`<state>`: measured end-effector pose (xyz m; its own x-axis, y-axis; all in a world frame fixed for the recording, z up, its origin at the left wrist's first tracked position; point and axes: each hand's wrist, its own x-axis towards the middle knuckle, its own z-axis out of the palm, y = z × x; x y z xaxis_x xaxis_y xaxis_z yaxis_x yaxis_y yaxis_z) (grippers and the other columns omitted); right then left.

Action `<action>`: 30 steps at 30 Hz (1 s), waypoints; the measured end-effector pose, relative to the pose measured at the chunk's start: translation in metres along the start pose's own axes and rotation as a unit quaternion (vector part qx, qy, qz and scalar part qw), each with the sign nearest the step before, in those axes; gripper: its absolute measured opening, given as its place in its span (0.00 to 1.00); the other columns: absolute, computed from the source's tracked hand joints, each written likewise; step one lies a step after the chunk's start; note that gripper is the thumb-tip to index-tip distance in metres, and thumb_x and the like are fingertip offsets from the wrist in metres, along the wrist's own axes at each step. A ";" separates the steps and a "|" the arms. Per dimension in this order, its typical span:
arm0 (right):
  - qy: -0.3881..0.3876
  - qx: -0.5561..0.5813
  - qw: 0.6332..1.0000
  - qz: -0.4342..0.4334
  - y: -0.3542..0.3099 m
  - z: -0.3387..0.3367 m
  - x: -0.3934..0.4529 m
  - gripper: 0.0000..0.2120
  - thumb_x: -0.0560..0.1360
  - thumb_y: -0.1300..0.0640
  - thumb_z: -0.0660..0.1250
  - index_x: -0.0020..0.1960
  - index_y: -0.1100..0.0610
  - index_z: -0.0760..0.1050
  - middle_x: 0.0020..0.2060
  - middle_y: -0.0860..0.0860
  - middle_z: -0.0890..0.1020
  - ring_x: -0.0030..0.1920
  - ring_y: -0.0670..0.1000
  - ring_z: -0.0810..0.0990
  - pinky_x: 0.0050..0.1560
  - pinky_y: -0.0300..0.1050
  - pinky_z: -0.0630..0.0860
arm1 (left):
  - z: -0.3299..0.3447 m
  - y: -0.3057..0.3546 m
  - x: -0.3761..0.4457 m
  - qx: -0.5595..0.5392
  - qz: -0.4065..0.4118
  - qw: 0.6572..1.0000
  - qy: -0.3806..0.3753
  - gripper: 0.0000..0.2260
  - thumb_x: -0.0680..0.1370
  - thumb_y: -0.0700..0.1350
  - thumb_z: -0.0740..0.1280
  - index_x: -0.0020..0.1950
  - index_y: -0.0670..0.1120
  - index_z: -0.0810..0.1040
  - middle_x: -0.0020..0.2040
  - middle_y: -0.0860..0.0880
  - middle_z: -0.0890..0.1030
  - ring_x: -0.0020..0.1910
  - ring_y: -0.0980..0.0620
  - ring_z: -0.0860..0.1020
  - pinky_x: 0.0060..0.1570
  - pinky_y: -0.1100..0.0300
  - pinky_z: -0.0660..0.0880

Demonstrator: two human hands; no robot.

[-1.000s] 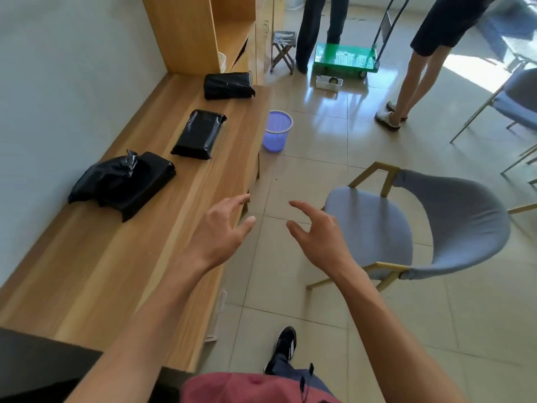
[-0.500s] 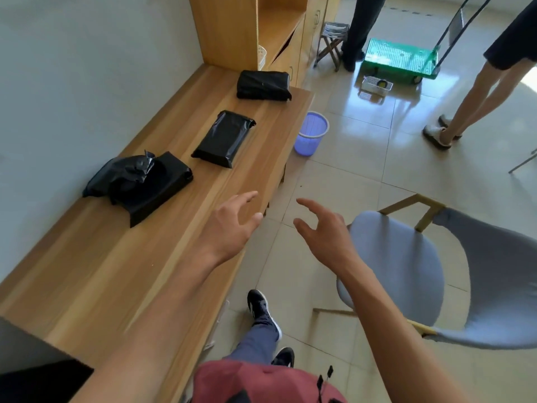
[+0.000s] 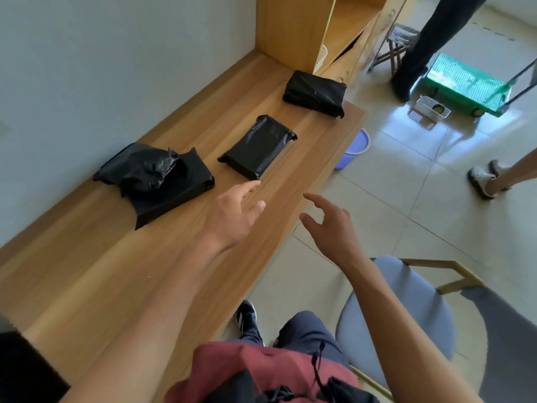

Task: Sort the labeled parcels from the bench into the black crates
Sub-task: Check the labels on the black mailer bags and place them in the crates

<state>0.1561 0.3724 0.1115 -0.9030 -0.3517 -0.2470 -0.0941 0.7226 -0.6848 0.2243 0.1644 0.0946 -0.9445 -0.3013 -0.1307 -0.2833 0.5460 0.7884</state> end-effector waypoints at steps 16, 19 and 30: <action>-0.171 -0.015 0.985 0.014 0.039 0.016 0.196 0.24 0.83 0.56 0.67 0.78 0.51 0.69 0.63 0.54 0.82 0.62 0.55 0.81 0.49 0.35 0.71 | 0.024 -0.033 0.139 0.006 -0.210 0.977 0.045 0.22 0.84 0.50 0.66 0.78 0.52 0.70 0.72 0.53 0.76 0.72 0.53 0.72 0.67 0.55 0.69; -0.198 0.001 0.980 0.022 0.049 0.018 0.229 0.26 0.82 0.56 0.67 0.79 0.52 0.67 0.72 0.52 0.77 0.71 0.53 0.76 0.61 0.40 0.70 | 0.031 -0.039 0.167 0.013 -0.237 0.970 0.051 0.23 0.84 0.49 0.66 0.80 0.52 0.68 0.74 0.52 0.74 0.74 0.52 0.70 0.71 0.53 0.68; -0.264 0.122 0.942 0.168 0.050 0.060 0.304 0.30 0.84 0.58 0.64 0.84 0.51 0.58 0.77 0.51 0.72 0.72 0.52 0.74 0.65 0.48 0.78 | 0.045 -0.080 0.247 0.196 -0.197 0.960 -0.031 0.39 0.80 0.57 0.70 0.85 0.53 0.53 0.84 0.48 0.55 0.82 0.45 0.54 0.76 0.40 0.59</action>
<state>-0.0985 0.2660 -0.0389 -0.5237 -0.4213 -0.7404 0.3174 0.7101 -0.6285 0.0057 0.0812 -0.0276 -0.7563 -0.5041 -0.4171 -0.6495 0.6553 0.3856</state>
